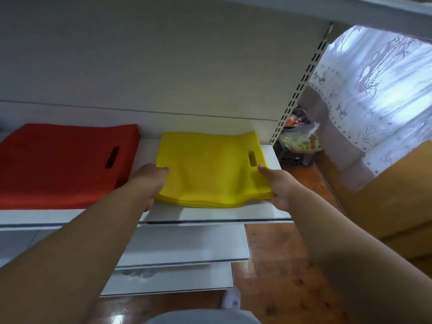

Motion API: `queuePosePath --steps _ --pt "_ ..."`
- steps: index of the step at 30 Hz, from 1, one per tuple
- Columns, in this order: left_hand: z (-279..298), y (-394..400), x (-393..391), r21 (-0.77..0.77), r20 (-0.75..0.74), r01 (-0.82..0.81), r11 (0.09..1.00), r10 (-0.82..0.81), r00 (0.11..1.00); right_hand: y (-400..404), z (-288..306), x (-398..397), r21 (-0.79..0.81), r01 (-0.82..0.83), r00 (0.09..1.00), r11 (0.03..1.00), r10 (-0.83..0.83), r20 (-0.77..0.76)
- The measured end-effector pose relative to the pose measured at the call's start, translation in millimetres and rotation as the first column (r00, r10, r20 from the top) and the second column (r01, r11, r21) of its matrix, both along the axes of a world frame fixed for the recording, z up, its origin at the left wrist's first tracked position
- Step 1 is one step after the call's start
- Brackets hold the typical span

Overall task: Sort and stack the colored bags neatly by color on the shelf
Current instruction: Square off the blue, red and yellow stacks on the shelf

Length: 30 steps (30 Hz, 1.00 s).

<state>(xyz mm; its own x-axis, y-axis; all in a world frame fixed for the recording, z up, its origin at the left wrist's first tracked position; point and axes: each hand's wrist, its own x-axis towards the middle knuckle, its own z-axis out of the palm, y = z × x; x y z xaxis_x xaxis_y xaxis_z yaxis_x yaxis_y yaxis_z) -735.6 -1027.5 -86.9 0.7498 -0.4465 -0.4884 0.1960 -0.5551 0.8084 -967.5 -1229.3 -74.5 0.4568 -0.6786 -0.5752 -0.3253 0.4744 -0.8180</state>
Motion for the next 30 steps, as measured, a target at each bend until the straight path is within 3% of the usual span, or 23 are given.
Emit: queuePosePath --steps 3,5,9,13,15,18,24,26,28,30 --pt "-8 7 2 -0.006 0.051 0.006 1.000 -0.005 0.999 6 -2 -1 -0.191 -0.056 0.998 0.980 0.059 0.009" --pt "-8 12 4 -0.031 0.031 0.002 1.000 -0.001 1.000 6 -7 -11 -0.235 -0.095 0.994 0.967 0.103 0.024" --pt "7 5 7 -0.074 -0.017 0.010 0.997 -0.012 1.000 1 -8 -18 -0.183 -0.102 0.991 0.978 0.116 0.069" --pt "4 11 6 -0.214 -0.047 -0.049 0.976 0.040 0.998 0 -1 -16 -0.098 0.073 0.983 0.993 -0.055 0.175" --pt "-3 21 -3 -0.302 -0.018 -0.135 0.944 0.136 0.991 15 -6 -24 -0.249 0.076 0.991 0.965 -0.046 0.123" --pt "-13 33 -19 -0.392 -0.017 -0.154 0.907 0.160 0.987 47 -16 -37 -0.527 -0.105 0.993 0.844 0.118 -0.007" --pt "-14 34 -31 -0.379 0.083 -0.067 0.923 0.106 0.991 41 -17 -33 -0.430 -0.073 0.990 0.900 0.118 0.078" --pt "-12 35 -33 -0.348 0.105 -0.035 0.937 0.076 0.992 36 -15 -34 -0.477 -0.239 0.970 0.846 0.234 -0.070" --pt "-12 39 -30 -0.223 0.236 0.103 0.969 -0.049 0.970 28 -13 -37 -0.576 -0.489 0.869 0.655 0.306 -0.389" --pt "-12 47 -28 -0.022 0.403 0.257 0.966 -0.226 0.887 19 -9 -38 -0.598 -0.651 0.751 0.467 0.279 -0.599"
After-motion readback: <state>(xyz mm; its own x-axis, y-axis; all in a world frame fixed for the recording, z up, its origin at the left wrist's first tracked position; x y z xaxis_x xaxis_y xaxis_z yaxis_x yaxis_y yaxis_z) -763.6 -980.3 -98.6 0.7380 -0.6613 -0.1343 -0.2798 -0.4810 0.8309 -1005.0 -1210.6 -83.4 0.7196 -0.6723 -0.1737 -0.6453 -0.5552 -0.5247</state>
